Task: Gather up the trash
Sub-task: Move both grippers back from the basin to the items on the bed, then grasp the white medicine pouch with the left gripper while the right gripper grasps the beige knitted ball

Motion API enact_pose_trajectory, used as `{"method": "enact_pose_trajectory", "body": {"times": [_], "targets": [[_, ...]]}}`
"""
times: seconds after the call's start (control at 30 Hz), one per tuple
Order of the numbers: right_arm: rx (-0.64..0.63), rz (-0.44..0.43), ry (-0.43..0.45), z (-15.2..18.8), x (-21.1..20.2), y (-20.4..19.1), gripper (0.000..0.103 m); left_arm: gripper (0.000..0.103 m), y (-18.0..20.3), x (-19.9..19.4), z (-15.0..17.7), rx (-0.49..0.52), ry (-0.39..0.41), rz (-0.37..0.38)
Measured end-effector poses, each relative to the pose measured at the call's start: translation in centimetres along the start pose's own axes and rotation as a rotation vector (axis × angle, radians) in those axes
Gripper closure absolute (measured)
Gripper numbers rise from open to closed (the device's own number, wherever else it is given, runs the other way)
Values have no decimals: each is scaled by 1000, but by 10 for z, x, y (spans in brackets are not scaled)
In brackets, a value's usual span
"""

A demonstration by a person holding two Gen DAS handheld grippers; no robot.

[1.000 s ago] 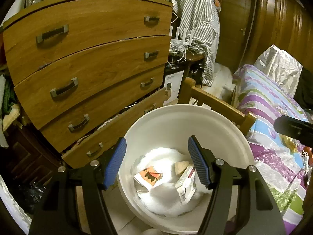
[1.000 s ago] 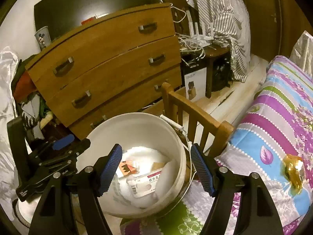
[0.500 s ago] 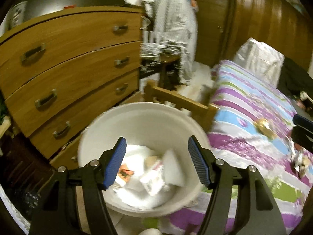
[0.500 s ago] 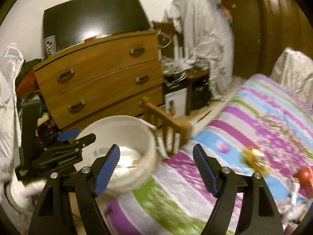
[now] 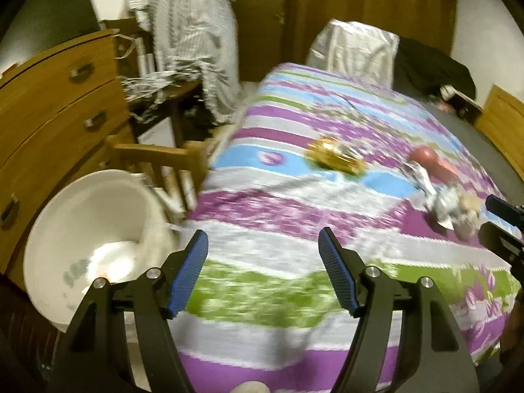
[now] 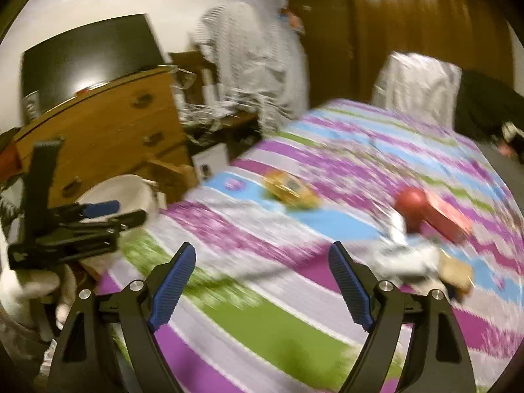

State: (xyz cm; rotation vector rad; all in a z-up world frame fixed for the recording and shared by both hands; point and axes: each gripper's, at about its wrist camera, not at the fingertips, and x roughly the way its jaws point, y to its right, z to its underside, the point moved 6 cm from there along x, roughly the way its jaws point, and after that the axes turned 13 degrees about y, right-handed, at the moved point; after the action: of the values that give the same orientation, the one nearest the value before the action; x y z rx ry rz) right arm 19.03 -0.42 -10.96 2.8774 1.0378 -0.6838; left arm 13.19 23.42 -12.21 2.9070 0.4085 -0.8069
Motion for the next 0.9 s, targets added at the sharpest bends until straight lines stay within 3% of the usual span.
{"method": "enact_pose_trajectory", "body": {"times": [0.2, 0.33, 0.6, 0.7, 0.8, 0.9], "targets": [[79, 148, -34, 48, -20, 97, 20, 36, 56, 15, 12, 69, -38, 77], [96, 232, -85, 75, -11, 148, 20, 36, 83, 22, 18, 106, -56, 110], [100, 252, -167, 82, 43, 198, 21, 35, 159, 46, 13, 243, -67, 243], [129, 223, -198, 83, 54, 204, 49, 28, 193, 57, 9, 295, -69, 319], [125, 216, -175, 81, 37, 207, 55, 25, 221, 67, 5, 337, -68, 385], [164, 217, -152, 86, 3, 221, 56, 24, 255, 81, 1, 407, -65, 456]]}}
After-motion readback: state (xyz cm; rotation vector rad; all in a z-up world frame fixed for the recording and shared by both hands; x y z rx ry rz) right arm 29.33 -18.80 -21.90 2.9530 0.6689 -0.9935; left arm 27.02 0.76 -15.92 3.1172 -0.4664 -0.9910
